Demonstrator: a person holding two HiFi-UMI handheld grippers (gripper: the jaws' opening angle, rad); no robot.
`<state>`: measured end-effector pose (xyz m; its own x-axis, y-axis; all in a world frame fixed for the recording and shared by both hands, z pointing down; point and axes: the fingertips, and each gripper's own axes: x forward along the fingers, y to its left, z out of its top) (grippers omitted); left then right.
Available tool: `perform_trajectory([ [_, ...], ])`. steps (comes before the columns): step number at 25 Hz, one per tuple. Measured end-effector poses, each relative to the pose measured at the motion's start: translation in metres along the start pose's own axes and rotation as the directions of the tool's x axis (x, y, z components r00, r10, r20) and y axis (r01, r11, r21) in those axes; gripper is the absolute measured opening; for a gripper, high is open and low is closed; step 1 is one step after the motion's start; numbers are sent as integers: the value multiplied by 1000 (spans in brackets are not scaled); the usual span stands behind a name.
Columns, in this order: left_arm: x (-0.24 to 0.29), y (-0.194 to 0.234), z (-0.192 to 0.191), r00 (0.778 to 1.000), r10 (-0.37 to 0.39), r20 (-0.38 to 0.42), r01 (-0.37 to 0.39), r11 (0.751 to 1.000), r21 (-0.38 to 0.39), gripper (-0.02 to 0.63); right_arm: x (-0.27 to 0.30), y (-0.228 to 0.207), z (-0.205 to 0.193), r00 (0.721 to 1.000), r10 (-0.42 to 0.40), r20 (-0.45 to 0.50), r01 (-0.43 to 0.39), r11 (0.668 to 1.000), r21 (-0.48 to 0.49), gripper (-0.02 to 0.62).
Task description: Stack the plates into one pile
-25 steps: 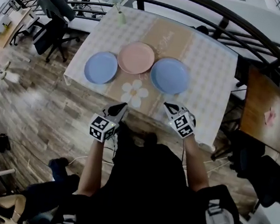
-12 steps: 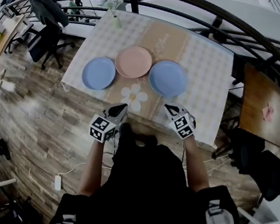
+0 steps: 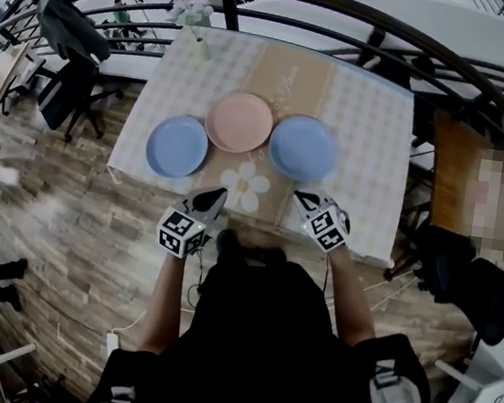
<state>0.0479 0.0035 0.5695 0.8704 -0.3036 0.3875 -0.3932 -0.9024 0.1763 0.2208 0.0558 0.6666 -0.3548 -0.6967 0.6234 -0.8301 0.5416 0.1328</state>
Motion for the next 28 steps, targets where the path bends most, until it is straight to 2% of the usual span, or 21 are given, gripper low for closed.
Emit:
perform_trajectory([
  [10,-11,55,8,998,-56,8,55,998,29,0,32,10,25,997,-73,-14,74,996,44,-2],
  [14,-16,75,9,997,-70,12,70,997,43,0,44,17,33,996,-87,-33,88,995,34,-2],
  [28,-14,117,8,986,-167,2,166,982,88,0,67,20,38,978,-188,-87,195,977,86,-2],
])
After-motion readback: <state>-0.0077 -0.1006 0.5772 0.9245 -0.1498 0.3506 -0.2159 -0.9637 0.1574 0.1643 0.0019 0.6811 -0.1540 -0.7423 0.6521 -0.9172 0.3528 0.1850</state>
